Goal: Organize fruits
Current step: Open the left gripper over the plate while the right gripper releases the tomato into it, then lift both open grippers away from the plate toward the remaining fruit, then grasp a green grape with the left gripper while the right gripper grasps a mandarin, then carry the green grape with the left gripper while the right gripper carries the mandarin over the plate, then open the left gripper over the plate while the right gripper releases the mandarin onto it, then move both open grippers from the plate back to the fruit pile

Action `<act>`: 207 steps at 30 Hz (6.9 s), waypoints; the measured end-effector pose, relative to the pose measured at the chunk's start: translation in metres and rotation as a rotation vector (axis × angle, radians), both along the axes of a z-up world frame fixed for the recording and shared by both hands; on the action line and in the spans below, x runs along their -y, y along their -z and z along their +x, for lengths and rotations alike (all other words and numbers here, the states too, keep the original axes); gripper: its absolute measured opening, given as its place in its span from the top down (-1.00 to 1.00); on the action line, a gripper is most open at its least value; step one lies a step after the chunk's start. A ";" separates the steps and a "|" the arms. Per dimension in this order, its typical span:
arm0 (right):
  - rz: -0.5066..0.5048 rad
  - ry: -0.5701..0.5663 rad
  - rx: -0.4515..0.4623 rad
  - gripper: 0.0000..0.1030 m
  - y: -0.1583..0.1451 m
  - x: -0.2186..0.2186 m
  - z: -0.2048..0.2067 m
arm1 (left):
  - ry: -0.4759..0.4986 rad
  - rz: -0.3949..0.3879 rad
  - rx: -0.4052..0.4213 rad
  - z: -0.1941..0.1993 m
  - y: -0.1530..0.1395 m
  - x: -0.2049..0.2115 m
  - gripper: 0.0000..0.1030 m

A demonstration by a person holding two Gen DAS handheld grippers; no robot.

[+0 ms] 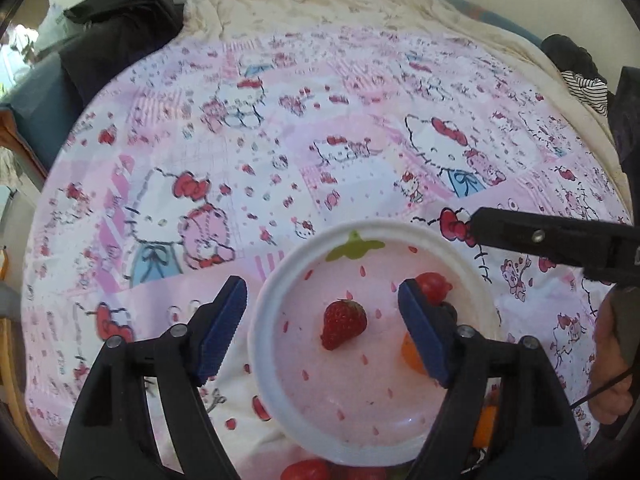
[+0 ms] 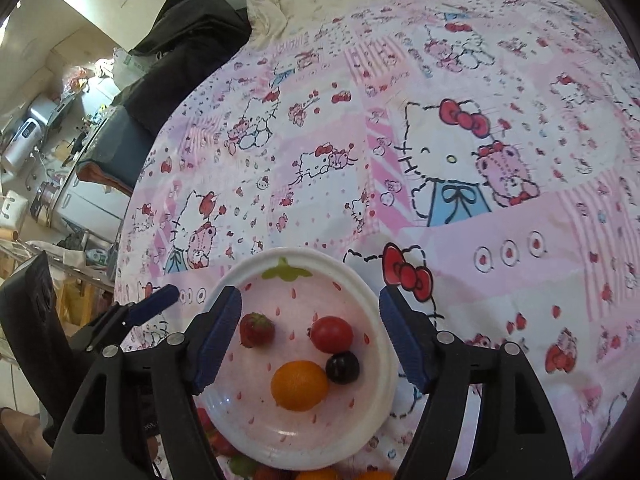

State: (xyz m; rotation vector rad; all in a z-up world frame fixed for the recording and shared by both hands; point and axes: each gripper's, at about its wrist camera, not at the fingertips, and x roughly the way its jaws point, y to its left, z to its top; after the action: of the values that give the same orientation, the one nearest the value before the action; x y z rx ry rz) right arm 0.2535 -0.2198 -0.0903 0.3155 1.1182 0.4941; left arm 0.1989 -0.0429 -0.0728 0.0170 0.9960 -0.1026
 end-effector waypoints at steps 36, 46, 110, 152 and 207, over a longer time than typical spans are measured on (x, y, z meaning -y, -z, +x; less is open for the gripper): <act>-0.015 0.130 0.140 -0.82 -0.059 0.041 -0.150 | -0.192 -0.066 0.117 -0.142 -0.063 -0.047 -0.47; -0.071 0.164 0.048 -0.82 -0.037 0.049 -0.162 | -0.216 -0.060 0.024 -0.153 -0.041 -0.056 -0.47; 0.034 0.217 -0.247 0.22 0.034 0.061 -0.130 | -0.114 -0.023 -0.036 -0.143 -0.020 -0.035 0.49; 0.087 0.025 0.047 0.22 -0.010 0.005 -0.038 | -0.015 0.019 -0.048 -0.025 -0.007 -0.022 0.49; 0.057 0.067 0.050 -0.55 -0.015 0.014 -0.036 | -0.058 -0.019 -0.025 -0.044 -0.010 -0.028 -0.37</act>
State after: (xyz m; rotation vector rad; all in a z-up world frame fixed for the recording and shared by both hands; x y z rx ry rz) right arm 0.2177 -0.2336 -0.0757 0.3867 1.0430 0.4726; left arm 0.1553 -0.0149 -0.0625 -0.0303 1.0193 -0.0591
